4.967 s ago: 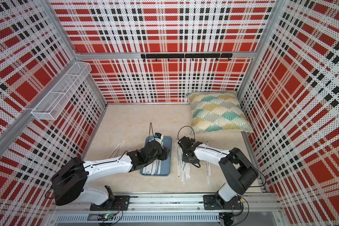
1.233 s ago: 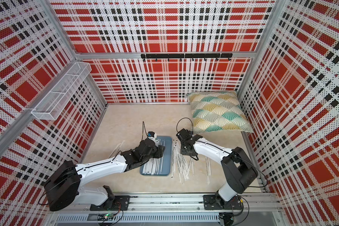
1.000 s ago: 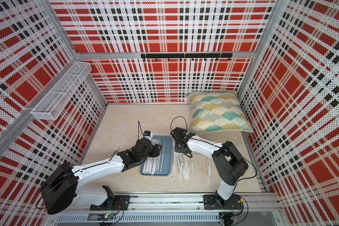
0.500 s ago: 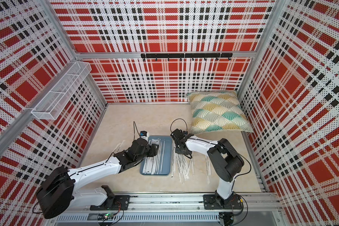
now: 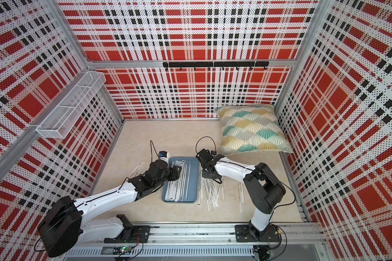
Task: Put the straws into the storage box
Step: Pick up the straw from the center of the board, then place the straw in the storage box.
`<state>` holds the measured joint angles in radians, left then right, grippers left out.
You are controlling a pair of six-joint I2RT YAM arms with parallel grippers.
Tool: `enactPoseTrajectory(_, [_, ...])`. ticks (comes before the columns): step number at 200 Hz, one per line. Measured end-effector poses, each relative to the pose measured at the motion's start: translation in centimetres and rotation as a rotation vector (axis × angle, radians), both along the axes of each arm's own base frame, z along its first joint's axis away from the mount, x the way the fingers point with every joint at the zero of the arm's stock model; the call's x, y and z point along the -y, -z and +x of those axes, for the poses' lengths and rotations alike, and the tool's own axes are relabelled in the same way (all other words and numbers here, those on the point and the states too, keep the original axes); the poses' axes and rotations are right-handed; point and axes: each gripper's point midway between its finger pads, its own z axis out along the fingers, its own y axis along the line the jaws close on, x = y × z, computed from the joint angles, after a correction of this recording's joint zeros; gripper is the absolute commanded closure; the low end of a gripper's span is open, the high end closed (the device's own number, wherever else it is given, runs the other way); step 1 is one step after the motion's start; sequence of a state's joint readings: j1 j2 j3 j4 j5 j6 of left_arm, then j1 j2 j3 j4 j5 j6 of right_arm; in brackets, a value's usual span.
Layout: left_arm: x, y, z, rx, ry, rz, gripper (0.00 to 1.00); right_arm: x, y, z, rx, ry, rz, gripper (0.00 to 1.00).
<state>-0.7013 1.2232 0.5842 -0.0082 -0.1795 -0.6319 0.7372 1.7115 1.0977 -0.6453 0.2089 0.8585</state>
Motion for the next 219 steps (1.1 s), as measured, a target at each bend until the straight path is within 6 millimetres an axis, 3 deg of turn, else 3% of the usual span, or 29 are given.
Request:
enactPoseTrajectory(23, [-1.0,-0.2,0.3,0.005,-0.023,-0.010,0.38,-2.3,-2.0,0.5,0.037,-0.028,0.056,0.87])
enactPoseTrajectory(58, [-3.2,0.0,0.6,0.003,-0.075,-0.024,0.38,-7.4,-6.3,1.8,0.115,-0.079,0.214,0.87])
enactPoseTrajectory(74, [-4.2,0.3,0.7,-0.005,-0.095,-0.028,0.38,-9.3,-6.9,2.4,0.141,-0.089,0.274,0.87])
enactPoseTrajectory(107, [-5.9,1.7,0.6,-0.037,-0.133,-0.039,0.38,-11.4,-3.2,2.6,0.119,-0.090,0.283,0.87])
enactPoseTrajectory(146, [-6.4,3.0,-0.2,-0.078,-0.137,-0.051,0.39,-10.5,1.7,1.3,0.056,-0.049,0.242,0.87])
enactPoseTrajectory(167, [-6.2,2.8,-0.1,-0.075,-0.129,-0.066,0.39,-10.7,2.5,1.3,0.048,-0.029,0.252,0.87])
enactPoseTrajectory(219, [-6.0,2.7,-0.1,-0.076,-0.131,-0.078,0.39,-12.3,2.5,1.5,0.058,-0.018,0.293,0.87])
